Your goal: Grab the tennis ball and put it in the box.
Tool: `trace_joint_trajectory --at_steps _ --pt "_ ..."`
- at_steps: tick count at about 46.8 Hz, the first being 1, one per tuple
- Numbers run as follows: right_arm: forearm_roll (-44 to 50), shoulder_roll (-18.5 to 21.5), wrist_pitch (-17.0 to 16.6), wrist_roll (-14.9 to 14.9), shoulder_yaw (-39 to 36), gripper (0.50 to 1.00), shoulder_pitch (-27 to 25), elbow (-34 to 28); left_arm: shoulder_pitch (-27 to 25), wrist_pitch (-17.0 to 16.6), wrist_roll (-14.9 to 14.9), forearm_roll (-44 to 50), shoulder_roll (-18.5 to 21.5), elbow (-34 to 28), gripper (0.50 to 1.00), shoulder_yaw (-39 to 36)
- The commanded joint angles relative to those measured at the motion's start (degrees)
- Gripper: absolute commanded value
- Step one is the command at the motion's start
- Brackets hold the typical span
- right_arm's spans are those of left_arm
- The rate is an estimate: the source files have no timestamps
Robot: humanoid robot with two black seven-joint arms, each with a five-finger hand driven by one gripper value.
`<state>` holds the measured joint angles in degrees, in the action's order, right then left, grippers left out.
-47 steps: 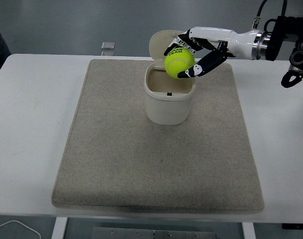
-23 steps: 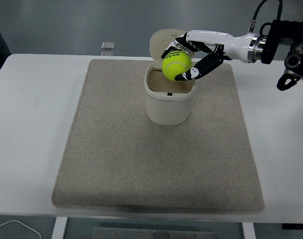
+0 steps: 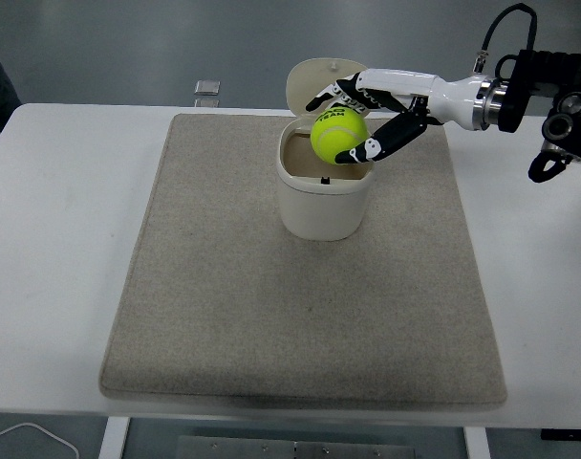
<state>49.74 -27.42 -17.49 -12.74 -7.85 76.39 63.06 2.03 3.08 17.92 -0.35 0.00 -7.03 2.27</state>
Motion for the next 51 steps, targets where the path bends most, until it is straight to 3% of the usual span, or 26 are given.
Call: trace_joint_trajectory --at_steps 1,16,23,31,39,51 --pt "0.0 0.0 0.08 0.0 -0.06 0.823 -0.01 -0.05 0.0 0.0 0.01 0.0 0.0 0.0 0.99 0.01" --pt "-0.08 0.0 0.0 0.0 -0.06 0.823 -0.01 -0.05 0.0 0.0 0.01 0.0 0.0 0.0 0.992 -0.07" --pt "-0.7 -0.09 -1.58 0.0 -0.15 0.823 0.25 0.04 0.0 0.0 -0.08 0.0 0.0 0.0 0.992 0.01" --pt "-4.82 -1.58 -9.84 0.09 -0.85 0.825 0.87 0.04 0.0 0.0 -0.08 0.0 0.0 0.0 0.992 0.01" --pt "-6.76 -6.15 -17.48 0.44 -0.94 0.825 1.05 0.04 0.0 0.0 0.01 0.0 0.0 0.0 0.992 0.01" --pt "-7.03 -11.69 -17.51 0.44 -0.76 0.825 -0.18 -0.05 0.0 0.0 0.01 0.0 0.0 0.0 0.992 0.01"
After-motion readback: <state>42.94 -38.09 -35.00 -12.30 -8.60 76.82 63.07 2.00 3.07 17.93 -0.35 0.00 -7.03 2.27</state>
